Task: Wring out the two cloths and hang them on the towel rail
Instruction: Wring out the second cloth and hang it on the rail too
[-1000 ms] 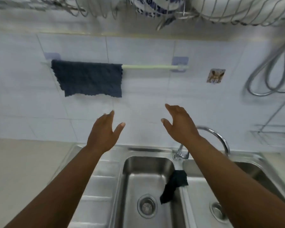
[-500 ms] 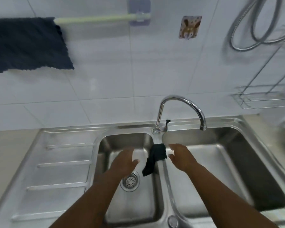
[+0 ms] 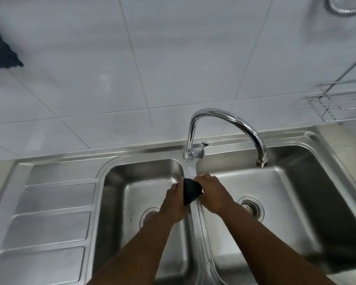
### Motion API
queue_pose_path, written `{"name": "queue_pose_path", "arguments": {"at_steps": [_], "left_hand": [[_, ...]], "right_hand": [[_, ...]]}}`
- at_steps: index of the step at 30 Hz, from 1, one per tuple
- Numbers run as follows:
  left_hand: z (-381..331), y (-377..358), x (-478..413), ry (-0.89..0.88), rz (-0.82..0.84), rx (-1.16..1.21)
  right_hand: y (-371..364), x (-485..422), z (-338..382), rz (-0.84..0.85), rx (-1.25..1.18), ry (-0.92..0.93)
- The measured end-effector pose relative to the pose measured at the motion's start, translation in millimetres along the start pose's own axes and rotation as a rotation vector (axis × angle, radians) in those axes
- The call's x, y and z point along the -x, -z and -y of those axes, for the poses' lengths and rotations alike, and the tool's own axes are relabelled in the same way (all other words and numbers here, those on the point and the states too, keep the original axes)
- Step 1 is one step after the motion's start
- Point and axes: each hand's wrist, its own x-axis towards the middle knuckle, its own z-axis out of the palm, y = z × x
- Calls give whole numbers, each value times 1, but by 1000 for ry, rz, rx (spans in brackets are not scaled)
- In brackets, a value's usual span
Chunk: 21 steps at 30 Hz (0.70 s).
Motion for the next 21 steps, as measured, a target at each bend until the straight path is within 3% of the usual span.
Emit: {"name": "queue_pose_path", "arguments": {"at_steps": [3, 5, 11, 14, 21], "left_hand": [[3, -8, -1, 10, -60, -265], [2, -3, 5, -18, -72, -292], [-2, 44, 39, 6, -99, 134], [-8, 75, 65, -46, -95, 189], [-34, 128, 130, -169, -298, 449]], "right_hand": [[0, 3, 0, 16, 100, 43], [4, 7, 3, 23, 80, 68], [44, 15, 30, -27, -26, 119], [67, 22, 51, -110, -19, 176], [95, 52, 91, -170, -73, 207]]}}
